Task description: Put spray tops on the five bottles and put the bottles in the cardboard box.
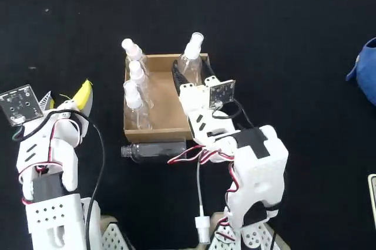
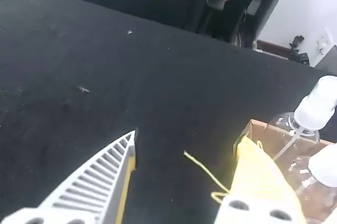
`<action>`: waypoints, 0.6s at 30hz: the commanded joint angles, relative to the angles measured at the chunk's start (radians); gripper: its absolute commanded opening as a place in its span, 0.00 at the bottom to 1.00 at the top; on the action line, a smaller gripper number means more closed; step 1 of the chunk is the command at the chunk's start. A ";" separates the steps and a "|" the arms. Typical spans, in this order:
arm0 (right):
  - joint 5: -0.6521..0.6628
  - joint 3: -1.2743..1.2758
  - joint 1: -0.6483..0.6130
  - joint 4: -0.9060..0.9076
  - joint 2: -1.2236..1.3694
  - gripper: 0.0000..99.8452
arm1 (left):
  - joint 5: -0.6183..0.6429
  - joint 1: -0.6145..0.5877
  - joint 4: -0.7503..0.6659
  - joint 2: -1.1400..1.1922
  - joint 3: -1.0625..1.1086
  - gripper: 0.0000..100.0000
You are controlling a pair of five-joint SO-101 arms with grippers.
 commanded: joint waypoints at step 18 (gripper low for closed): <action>0.123 0.099 0.198 0.196 -0.598 0.01 | 0.008 0.013 -0.018 -0.012 -0.015 0.18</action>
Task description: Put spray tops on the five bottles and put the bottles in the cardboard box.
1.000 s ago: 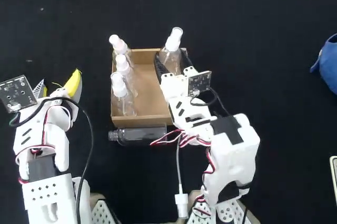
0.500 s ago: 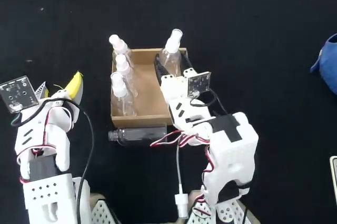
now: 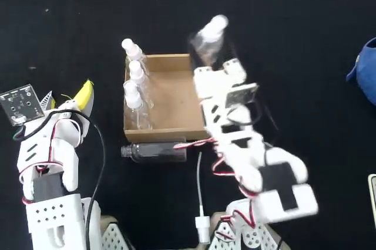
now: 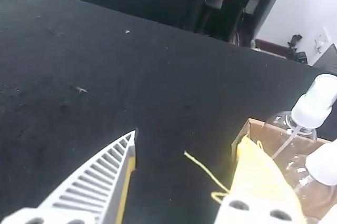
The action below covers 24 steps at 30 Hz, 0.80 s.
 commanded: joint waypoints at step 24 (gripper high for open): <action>-0.193 -0.024 -0.075 0.439 -0.074 0.01 | 0.008 0.004 -0.018 -0.012 -0.015 0.18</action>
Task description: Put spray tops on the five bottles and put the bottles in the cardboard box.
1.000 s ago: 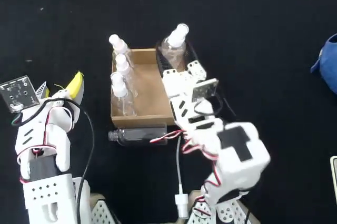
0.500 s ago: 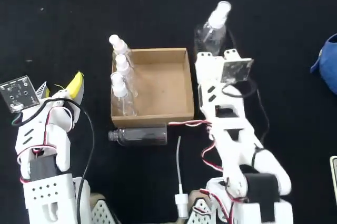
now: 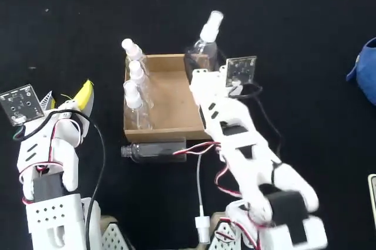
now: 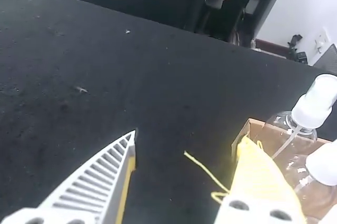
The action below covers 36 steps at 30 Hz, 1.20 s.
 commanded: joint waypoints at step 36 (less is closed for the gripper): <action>0.121 -0.021 0.285 -0.307 0.033 0.01 | 0.006 0.004 -0.017 -0.012 -0.013 0.18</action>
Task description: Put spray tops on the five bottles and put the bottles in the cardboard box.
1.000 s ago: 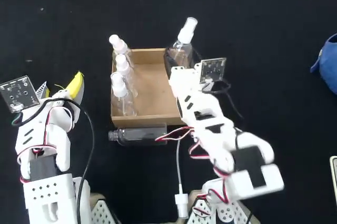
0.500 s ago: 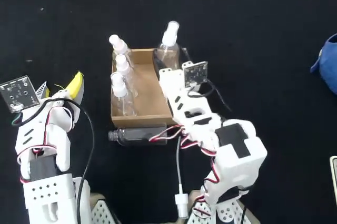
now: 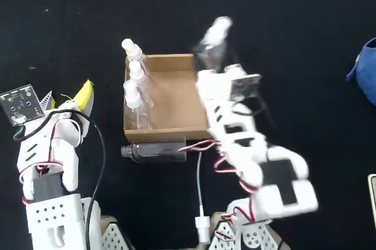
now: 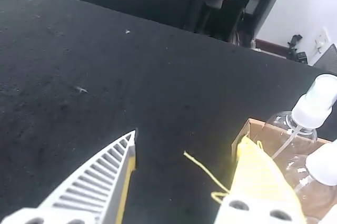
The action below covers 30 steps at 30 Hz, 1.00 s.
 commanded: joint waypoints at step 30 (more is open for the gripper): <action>0.137 -0.128 0.601 -0.443 0.659 0.01 | 0.006 0.008 -0.023 -0.012 0.001 0.18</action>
